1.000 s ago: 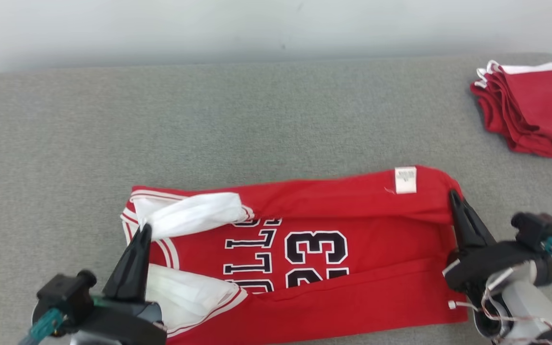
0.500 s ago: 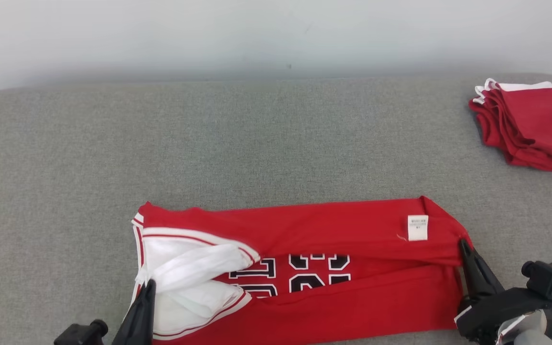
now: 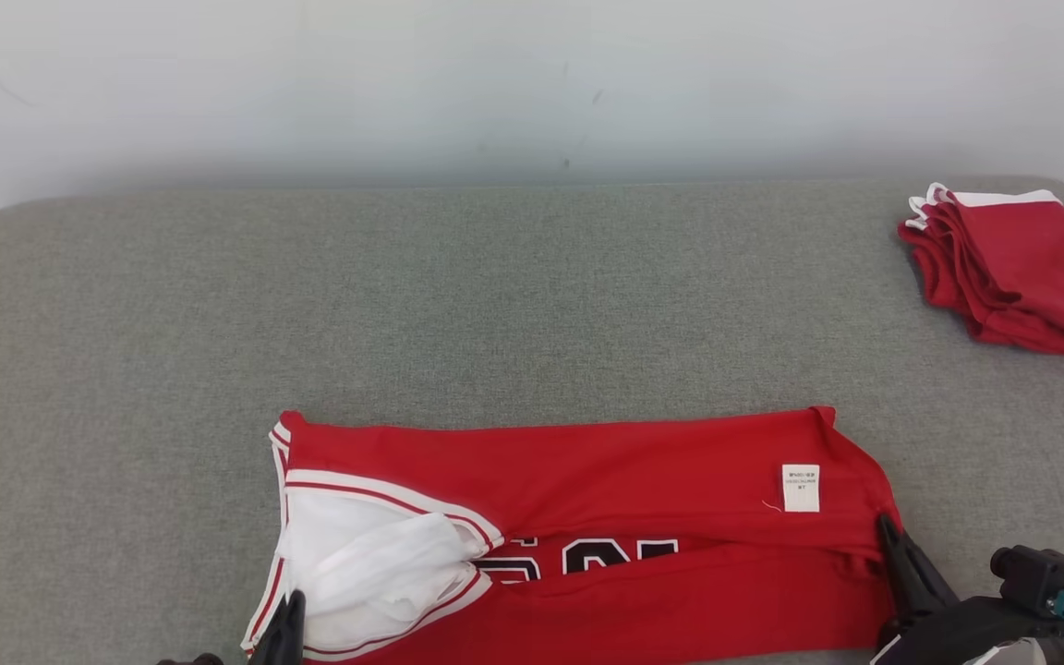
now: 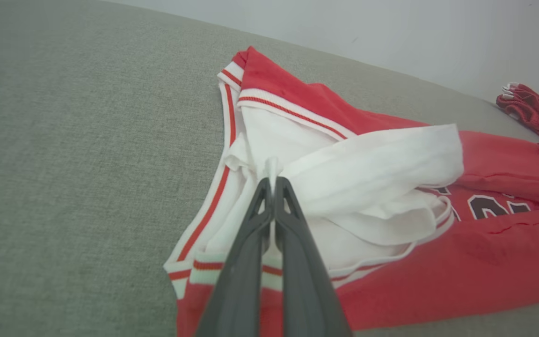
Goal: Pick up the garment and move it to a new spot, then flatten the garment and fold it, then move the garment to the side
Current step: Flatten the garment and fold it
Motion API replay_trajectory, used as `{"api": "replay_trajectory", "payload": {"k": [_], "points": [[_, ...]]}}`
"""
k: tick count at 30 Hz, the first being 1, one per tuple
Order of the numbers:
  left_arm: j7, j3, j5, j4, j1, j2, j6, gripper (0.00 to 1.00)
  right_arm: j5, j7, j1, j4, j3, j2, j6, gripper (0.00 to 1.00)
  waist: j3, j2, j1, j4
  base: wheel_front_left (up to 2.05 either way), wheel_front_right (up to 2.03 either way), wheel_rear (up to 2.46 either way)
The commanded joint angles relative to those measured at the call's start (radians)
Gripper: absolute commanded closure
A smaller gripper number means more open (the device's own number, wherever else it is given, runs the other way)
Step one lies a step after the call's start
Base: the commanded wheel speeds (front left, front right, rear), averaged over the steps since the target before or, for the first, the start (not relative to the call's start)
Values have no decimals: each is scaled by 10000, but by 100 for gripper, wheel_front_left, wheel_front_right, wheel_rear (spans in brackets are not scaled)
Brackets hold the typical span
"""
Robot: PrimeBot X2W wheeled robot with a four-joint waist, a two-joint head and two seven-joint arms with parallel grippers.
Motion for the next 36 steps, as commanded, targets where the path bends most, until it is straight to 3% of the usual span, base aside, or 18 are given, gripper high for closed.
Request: {"api": "replay_trajectory", "payload": {"k": [1,2,3,4,14,20,24,32,33,34,35,36], "points": [[-16,61,49,136,111,-49,-45,100,97,-6,89,94,54,13,-22,100,-28,1,1,27,0,0,0],[-16,64,170,161,68,-41,-52,55,98,-6,64,121,67,7,-22,51,-37,1,1,28,0,0,0],[-16,118,189,156,40,-97,-57,10,64,-6,25,135,76,21,-22,10,-46,1,1,27,0,0,0],[-16,190,201,144,37,-158,-63,0,35,-6,-6,135,76,39,-22,0,-54,1,1,24,0,0,0],[-16,1814,1498,-1320,270,-478,44,0,-518,-6,-203,-224,-347,-30,-22,0,-124,1,1,64,0,0,0],[-16,2634,2610,-2479,571,-885,167,0,-1031,136,-764,863,10,13,-22,0,-93,1,1,197,0,0,0],[-16,2781,2949,-2522,709,-1056,130,0,-1296,379,-1133,1742,169,258,-22,0,-60,1,1,266,0,0,0],[-16,2816,2925,-2340,759,-1139,91,0,-1201,700,-1504,2715,561,603,-22,0,-35,1,1,375,0,0,0],[-16,2794,2863,-2330,762,-1140,110,0,-1161,705,-1535,2733,635,622,-22,14,-37,1,1,382,0,0,0],[-16,2771,2847,-2319,768,-1139,138,0,-1123,705,-1567,2730,707,639,-19,53,-39,1,1,386,0,0,0],[-16,2751,2832,-2317,775,-1139,163,0,-1063,701,-1590,2720,768,642,-3,85,-43,1,1,385,0,0,0],[-16,2738,2816,-2314,778,-1140,183,0,-1030,690,-1619,2701,831,627,1,100,-46,1,1,382,0,0,0]]}}
